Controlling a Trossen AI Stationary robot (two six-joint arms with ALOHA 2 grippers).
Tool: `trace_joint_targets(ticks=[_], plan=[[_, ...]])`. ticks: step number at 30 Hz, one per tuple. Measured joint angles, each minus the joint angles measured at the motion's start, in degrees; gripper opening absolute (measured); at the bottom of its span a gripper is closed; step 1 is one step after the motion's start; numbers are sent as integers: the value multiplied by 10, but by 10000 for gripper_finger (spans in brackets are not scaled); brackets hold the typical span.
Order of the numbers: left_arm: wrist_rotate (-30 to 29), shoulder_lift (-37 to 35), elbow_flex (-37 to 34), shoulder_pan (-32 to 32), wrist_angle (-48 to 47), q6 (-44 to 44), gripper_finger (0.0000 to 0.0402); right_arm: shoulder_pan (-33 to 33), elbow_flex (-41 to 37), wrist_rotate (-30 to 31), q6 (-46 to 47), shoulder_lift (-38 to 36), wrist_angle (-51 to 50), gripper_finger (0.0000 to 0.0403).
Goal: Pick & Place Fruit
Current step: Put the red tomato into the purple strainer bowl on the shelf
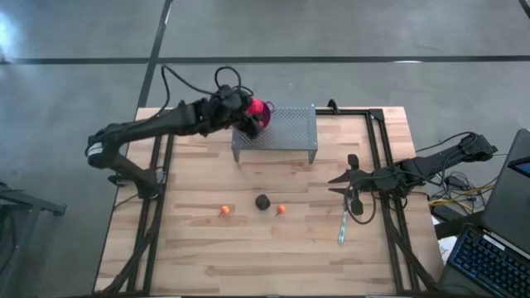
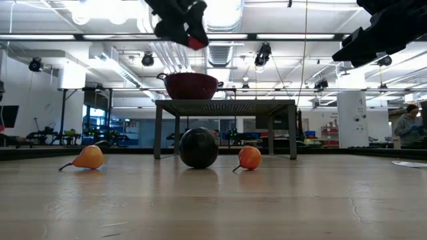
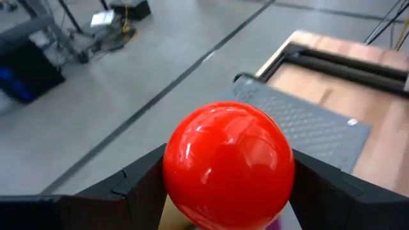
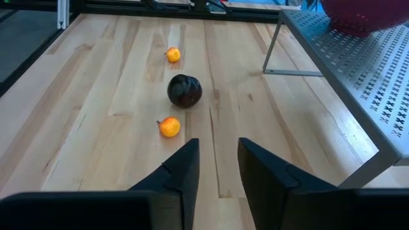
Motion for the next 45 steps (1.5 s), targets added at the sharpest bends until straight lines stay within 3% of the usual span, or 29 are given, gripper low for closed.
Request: trace_joint_targets(ticks=[9, 23, 45], plan=[[31, 39, 0, 46, -9, -14, 280, 0, 0, 0, -1, 0, 0, 70], [45, 84, 0, 53, -24, -40, 280, 0, 0, 0, -1, 0, 0, 43], [55, 108, 0, 53, -40, -53, 280, 0, 0, 0, -1, 0, 0, 104]])
